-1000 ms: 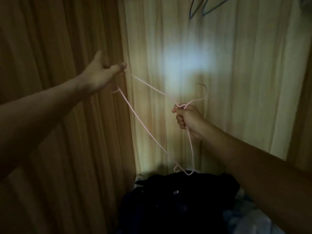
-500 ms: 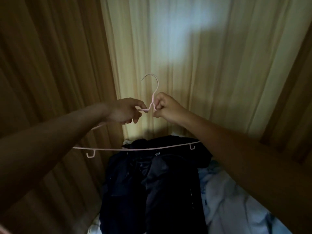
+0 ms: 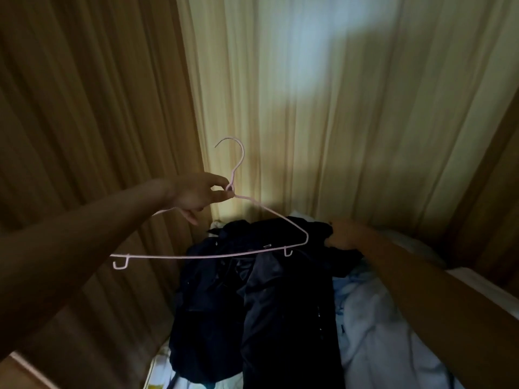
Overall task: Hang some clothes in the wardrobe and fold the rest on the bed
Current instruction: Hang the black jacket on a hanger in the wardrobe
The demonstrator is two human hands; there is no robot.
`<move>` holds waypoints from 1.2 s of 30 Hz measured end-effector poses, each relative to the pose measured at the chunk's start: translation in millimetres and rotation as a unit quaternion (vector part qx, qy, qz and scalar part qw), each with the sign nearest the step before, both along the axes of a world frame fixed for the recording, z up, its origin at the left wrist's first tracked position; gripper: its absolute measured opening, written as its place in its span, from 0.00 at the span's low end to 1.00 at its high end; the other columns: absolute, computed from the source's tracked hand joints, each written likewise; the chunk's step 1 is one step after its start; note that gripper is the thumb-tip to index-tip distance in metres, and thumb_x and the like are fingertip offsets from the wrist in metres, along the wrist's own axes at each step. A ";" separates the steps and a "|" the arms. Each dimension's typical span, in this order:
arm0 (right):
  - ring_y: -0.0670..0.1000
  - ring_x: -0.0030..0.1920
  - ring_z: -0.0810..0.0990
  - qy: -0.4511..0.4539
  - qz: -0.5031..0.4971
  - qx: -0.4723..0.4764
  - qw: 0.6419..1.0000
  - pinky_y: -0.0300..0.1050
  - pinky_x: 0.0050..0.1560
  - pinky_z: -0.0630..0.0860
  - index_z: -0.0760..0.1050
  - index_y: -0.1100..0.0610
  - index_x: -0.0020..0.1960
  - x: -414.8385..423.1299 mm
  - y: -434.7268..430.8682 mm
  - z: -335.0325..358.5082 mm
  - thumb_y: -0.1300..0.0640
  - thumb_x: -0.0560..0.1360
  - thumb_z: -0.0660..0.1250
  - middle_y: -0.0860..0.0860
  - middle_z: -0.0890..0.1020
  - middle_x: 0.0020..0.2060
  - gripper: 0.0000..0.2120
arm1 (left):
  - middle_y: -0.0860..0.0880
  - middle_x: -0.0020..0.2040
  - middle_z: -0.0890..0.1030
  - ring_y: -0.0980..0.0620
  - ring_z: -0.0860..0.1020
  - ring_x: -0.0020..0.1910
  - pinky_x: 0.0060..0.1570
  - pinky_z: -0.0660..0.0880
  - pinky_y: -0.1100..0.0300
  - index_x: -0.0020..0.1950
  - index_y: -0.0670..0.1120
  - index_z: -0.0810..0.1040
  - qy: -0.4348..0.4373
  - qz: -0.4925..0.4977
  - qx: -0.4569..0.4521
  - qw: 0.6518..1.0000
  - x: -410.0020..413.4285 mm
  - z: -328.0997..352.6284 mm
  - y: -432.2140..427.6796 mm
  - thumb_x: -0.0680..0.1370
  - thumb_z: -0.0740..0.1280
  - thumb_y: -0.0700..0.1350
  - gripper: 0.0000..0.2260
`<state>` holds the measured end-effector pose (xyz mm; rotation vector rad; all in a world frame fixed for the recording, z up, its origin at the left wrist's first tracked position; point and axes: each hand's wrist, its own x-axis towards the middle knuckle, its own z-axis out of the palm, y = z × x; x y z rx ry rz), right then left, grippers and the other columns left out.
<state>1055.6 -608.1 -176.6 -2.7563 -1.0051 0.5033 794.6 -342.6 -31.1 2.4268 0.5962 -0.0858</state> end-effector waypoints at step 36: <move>0.48 0.32 0.76 -0.268 0.027 0.458 0.847 0.42 0.29 0.70 0.72 0.56 0.53 -83.8 62.1 200.5 0.65 0.75 0.64 0.51 0.78 0.34 0.09 | 0.52 0.36 0.73 0.61 0.69 0.24 0.17 0.61 0.70 0.64 0.49 0.71 -0.273 -0.034 -0.093 0.957 44.5 11.0 -34.4 0.85 0.58 0.49 0.09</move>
